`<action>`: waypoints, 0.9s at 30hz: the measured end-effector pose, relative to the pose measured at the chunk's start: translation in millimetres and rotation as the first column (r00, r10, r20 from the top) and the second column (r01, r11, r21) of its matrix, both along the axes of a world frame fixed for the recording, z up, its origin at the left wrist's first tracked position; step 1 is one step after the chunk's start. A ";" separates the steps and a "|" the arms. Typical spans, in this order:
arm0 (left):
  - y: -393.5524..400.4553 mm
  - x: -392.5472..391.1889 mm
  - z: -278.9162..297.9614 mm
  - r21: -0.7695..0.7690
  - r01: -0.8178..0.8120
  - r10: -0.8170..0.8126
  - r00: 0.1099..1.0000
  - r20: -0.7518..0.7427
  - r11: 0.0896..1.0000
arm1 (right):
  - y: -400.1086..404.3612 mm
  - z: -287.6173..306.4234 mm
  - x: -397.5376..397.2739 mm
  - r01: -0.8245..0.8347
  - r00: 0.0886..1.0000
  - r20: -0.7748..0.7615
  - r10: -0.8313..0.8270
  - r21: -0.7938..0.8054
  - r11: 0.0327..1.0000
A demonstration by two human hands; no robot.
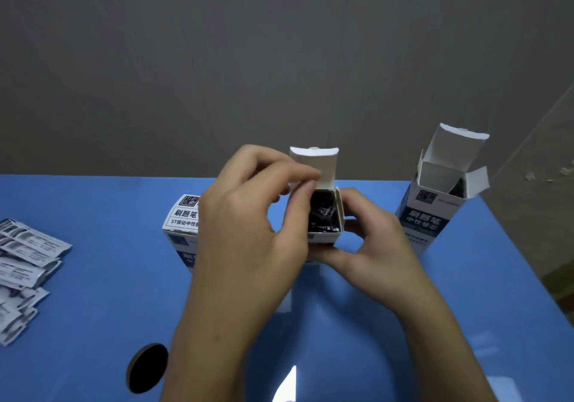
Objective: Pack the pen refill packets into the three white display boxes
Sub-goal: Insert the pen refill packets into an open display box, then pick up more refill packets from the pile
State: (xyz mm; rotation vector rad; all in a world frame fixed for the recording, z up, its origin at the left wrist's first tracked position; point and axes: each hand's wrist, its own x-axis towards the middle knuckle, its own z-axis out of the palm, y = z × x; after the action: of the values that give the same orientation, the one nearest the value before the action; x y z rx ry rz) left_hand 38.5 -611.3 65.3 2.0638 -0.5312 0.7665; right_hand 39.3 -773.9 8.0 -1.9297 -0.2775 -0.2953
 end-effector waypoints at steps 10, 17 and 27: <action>7.0 -13.6 7.8 -0.157 0.099 -0.112 0.991 -0.074 0.983 | 3.6 18.2 -16.2 0.075 0.972 -0.217 -0.096 -0.101 0.992; 16.1 -24.9 28.2 -0.079 0.097 -0.107 0.986 -0.126 0.992 | 10.2 26.0 -21.3 0.071 0.935 -0.328 -0.139 -0.211 0.975; 33.0 -80.7 44.6 0.176 -0.047 0.079 0.981 -0.179 0.983 | -13.6 41.3 -72.8 0.016 0.841 -0.419 -0.342 -0.613 0.790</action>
State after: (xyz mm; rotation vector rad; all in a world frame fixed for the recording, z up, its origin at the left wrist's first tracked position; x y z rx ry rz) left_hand -42.2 -578.4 109.9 2.2937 -0.4414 0.5731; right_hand -33.5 -787.5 49.3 -2.5789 0.2183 0.2261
